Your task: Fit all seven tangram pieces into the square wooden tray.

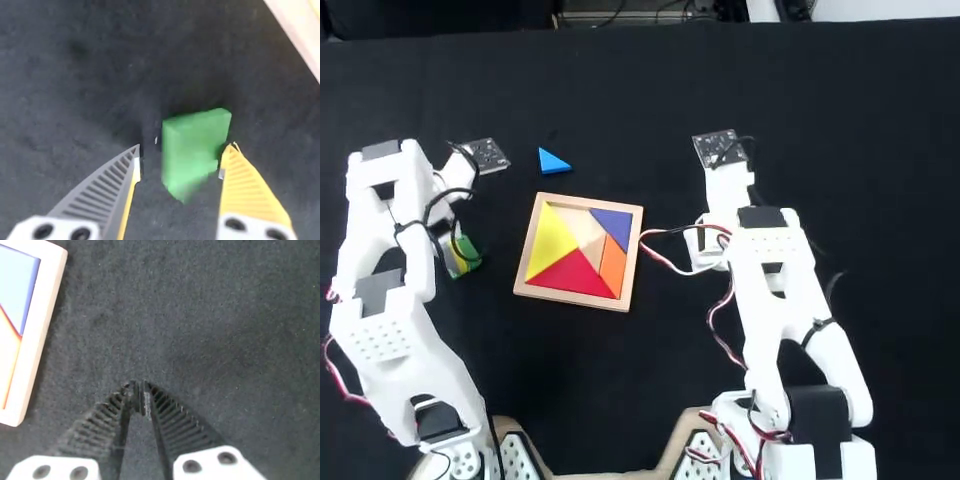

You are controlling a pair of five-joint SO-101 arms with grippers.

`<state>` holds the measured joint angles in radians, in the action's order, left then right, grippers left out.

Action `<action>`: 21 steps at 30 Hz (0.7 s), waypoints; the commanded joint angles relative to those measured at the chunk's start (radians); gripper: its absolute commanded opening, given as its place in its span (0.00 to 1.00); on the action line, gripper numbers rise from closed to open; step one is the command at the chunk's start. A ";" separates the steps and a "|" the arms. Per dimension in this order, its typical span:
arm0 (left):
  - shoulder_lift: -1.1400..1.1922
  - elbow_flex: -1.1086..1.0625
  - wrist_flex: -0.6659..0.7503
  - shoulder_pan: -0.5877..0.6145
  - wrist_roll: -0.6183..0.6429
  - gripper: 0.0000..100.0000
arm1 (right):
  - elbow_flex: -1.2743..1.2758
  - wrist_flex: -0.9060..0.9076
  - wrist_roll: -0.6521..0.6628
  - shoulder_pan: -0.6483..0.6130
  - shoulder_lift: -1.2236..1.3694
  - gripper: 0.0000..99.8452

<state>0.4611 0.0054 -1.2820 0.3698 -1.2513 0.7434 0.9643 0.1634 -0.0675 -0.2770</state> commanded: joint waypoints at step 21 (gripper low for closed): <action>-0.009 -0.027 0.101 -0.031 0.193 0.23 | -0.042 -0.014 0.011 0.003 -0.002 0.01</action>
<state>0.4565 -0.0652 -1.1991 0.3590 -1.0764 0.7434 0.9643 0.1634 -0.0675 -0.2770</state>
